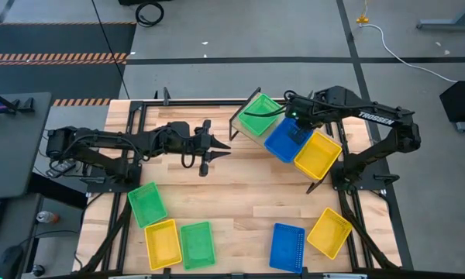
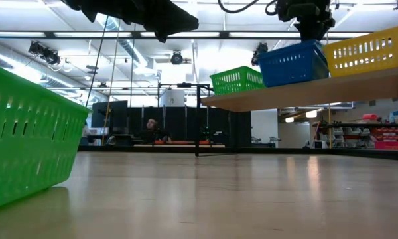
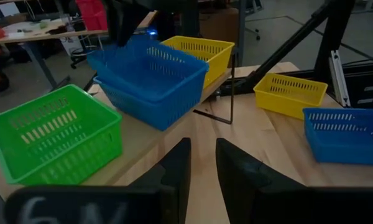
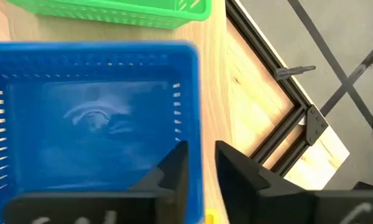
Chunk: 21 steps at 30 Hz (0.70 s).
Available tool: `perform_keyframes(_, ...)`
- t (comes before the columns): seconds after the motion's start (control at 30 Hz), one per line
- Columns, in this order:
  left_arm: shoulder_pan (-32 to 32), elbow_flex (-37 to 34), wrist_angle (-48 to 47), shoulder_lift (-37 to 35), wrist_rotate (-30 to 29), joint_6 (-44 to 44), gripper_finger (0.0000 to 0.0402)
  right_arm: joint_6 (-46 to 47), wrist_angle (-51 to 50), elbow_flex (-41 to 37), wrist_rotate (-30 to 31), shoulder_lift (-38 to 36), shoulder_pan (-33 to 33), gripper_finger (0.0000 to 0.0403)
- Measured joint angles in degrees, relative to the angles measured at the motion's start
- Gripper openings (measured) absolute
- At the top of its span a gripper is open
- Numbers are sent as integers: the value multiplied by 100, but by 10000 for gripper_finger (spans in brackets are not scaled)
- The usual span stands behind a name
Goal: Stack baskets on shelf by color
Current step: Stack the top blue bin on top of the blue bin on the shelf, then stack the right yellow bin on top of the yellow bin on the shelf
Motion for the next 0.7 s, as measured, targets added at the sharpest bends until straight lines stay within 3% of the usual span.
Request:
perform_keyframes(0.3,0,2,-52,0,-4,0,80,122,-4,0,42,0,0,159)
perform_keyframes(0.47,0,2,-148,0,-9,-2,78,300,-106,1,-40,0,72,163)
perform_keyframes(0.7,0,2,-140,0,-9,0,78,784,-203,2,-724,-4,377,161)
